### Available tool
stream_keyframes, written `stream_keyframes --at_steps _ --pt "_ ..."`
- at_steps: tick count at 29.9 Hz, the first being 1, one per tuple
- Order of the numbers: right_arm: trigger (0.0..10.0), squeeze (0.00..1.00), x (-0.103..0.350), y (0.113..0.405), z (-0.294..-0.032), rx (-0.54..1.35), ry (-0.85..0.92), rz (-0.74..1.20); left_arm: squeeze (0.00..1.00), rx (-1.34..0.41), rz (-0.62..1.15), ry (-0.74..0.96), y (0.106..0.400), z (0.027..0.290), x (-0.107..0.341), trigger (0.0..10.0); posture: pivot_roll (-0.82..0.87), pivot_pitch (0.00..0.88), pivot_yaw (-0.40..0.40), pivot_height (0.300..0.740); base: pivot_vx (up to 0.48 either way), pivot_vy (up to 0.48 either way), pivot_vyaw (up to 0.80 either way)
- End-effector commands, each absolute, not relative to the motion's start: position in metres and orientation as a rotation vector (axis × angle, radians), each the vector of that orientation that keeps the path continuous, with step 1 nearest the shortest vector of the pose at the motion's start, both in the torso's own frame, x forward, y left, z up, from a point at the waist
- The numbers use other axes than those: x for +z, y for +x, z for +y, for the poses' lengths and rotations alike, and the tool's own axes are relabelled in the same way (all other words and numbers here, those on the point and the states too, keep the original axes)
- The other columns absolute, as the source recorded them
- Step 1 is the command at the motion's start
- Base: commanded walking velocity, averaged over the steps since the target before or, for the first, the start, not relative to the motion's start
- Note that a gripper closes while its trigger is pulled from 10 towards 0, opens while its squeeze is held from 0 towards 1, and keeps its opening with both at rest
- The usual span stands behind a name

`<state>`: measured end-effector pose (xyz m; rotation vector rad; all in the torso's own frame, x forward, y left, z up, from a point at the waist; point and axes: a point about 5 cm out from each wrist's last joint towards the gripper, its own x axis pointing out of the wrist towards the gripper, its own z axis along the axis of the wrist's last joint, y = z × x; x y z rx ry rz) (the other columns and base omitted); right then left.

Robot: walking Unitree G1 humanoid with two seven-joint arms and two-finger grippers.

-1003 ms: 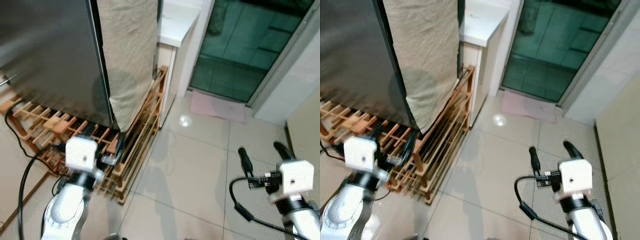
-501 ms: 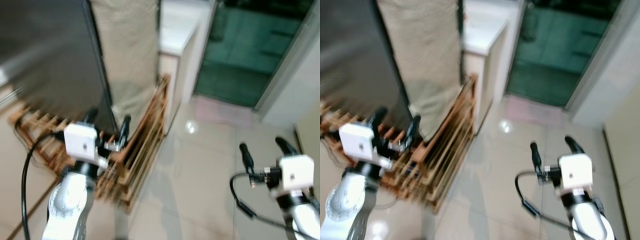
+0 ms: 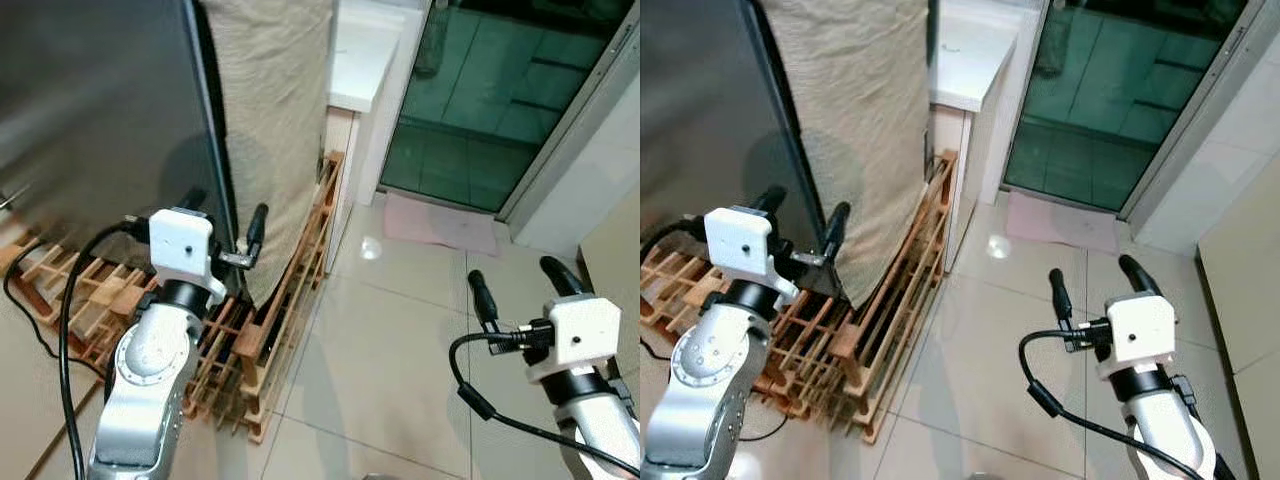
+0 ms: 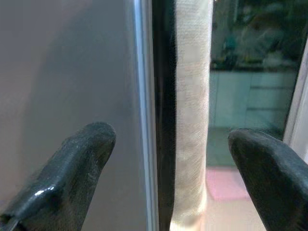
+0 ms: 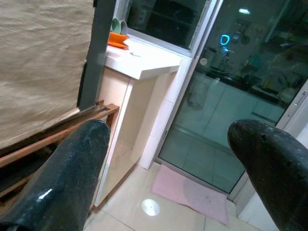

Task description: Restocking fridge

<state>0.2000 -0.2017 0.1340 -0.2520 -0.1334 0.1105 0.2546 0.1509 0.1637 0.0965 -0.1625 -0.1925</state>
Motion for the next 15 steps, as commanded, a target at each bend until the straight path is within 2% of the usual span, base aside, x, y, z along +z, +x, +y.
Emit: stream_keyframes --at_steps 1,2,15 --pt "10.0 0.00 0.130 0.204 -0.204 0.097 -0.253 -0.109 0.00 -0.217 -0.165 0.079 0.259 0.143 0.168 10.0 -0.08 0.000 -0.043 0.740 0.000 0.000 0.00" --pt "10.0 0.00 0.129 0.212 -0.203 0.092 -0.249 -0.102 0.00 -0.208 -0.159 0.058 0.264 0.142 0.171 10.0 -0.08 0.000 -0.040 0.740 0.000 0.000 0.00" --pt "10.0 0.00 0.124 0.225 -0.201 0.090 -0.244 -0.086 0.00 -0.280 -0.102 0.031 0.278 0.126 0.167 10.0 -0.09 0.000 -0.034 0.740 0.000 0.000 0.00"
